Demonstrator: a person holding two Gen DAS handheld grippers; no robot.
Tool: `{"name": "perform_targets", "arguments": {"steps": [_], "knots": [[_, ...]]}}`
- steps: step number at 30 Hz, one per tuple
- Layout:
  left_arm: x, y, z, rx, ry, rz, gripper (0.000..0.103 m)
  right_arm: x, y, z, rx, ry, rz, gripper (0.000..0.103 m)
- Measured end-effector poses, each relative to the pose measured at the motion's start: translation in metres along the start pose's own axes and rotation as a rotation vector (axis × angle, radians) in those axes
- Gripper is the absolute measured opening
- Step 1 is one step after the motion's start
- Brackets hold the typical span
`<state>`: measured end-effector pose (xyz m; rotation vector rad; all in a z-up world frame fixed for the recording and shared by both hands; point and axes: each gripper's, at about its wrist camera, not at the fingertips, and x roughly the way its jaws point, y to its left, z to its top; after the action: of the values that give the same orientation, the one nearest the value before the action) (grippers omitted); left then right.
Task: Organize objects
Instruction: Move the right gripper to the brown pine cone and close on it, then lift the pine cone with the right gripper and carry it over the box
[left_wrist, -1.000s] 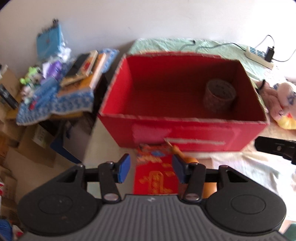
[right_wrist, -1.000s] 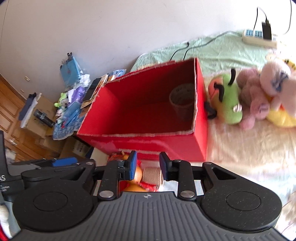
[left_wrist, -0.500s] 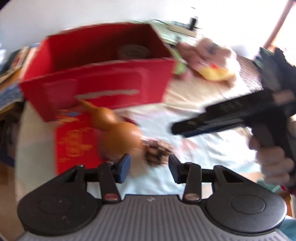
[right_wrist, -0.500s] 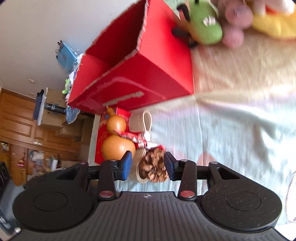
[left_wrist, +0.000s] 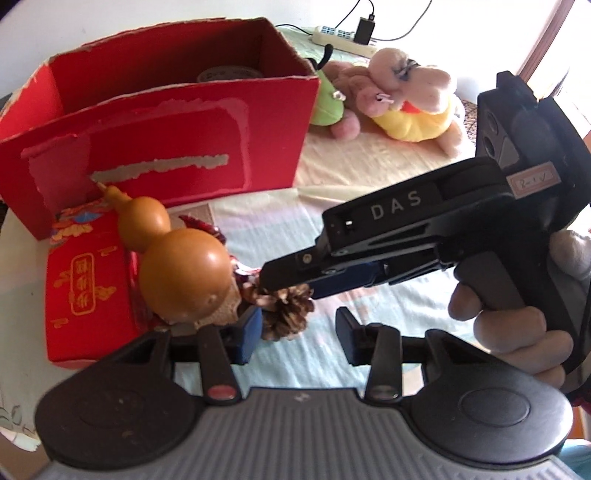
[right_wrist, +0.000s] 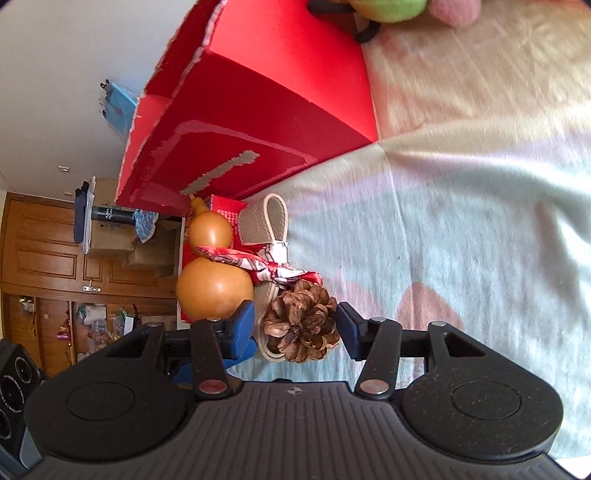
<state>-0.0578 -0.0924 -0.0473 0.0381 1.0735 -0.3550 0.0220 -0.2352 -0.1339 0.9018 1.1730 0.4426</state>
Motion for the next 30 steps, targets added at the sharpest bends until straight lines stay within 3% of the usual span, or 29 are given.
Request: {"name": "perform_targets", "arguments": {"steps": [9, 18, 24, 30], "knots": [[0.011, -0.005, 0.005, 0.003, -0.006, 0.005, 0.044, -0.007, -0.019, -0.001, 0.070, 0.017, 0.030, 0.049], [-0.007, -0.020, 0.022, 0.028, -0.070, -0.088, 0.041, -0.048, -0.014, -0.001, 0.083, -0.068, 0.003, 0.049], [-0.044, -0.025, 0.057, 0.040, -0.202, -0.173, 0.041, -0.101, 0.025, 0.015, -0.006, -0.174, -0.012, 0.049], [-0.080, -0.007, 0.099, 0.045, -0.340, -0.224, 0.041, -0.122, 0.101, 0.053, -0.198, -0.236, -0.081, 0.049]]}}
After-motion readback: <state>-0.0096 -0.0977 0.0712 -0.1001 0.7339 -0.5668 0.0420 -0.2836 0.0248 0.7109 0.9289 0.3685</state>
